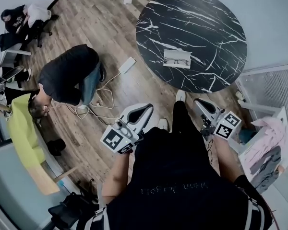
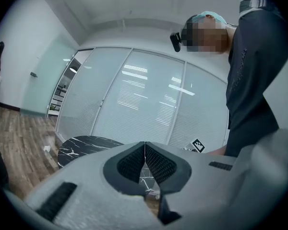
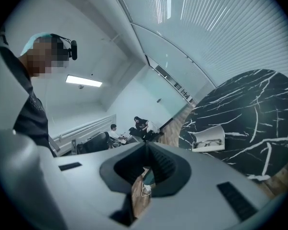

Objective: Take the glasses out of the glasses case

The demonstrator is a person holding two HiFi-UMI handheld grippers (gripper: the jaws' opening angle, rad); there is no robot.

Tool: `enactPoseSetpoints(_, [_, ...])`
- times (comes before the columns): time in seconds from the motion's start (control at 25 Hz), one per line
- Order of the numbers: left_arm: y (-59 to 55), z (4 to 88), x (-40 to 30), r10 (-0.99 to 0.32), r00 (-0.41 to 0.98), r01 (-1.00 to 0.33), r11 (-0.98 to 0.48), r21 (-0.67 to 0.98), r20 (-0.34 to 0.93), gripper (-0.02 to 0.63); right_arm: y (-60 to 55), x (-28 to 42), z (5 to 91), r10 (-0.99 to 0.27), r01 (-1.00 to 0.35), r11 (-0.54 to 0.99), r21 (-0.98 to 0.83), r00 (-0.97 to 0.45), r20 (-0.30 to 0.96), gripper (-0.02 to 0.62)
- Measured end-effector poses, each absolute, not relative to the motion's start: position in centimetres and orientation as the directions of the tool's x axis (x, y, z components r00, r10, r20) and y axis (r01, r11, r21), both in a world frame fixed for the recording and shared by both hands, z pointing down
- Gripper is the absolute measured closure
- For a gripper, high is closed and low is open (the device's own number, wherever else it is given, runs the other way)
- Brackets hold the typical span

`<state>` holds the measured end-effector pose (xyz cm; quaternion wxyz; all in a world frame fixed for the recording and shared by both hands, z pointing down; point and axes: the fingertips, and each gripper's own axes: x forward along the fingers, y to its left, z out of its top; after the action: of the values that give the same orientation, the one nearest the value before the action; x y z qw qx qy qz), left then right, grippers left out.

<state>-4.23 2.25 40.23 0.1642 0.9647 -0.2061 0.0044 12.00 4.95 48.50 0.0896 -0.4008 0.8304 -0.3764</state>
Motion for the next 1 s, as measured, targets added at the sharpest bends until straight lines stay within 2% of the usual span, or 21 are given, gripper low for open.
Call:
enactPoseSetpoints(0.24, [-0.9, 40.8, -0.7, -0.377, 0.918, -0.397, -0.872, 0.286, 0.123, 0.586, 0.6, 15.2, 48.5, -0.723, -0.599, 0.412, -0.687, -0.674, 0.154, 0.558])
enactPoseSetpoints(0.64, [-5.5, 42.9, 2.6, -0.425, 0.889, -0.457, -0.833, 0.311, 0.168, 0.586, -4.3, 17.1, 49.1, -0.670, -0.580, 0.464, -0.670, -0.724, 0.162, 0.558])
enactPoseSetpoints(1.0, [-7.5, 43.3, 2.4, -0.497, 0.853, -0.521, -0.793, 0.317, 0.159, 0.586, -7.7, 17.3, 50.8, -0.593, -0.610, 0.546, -0.574, -0.765, 0.250, 0.558])
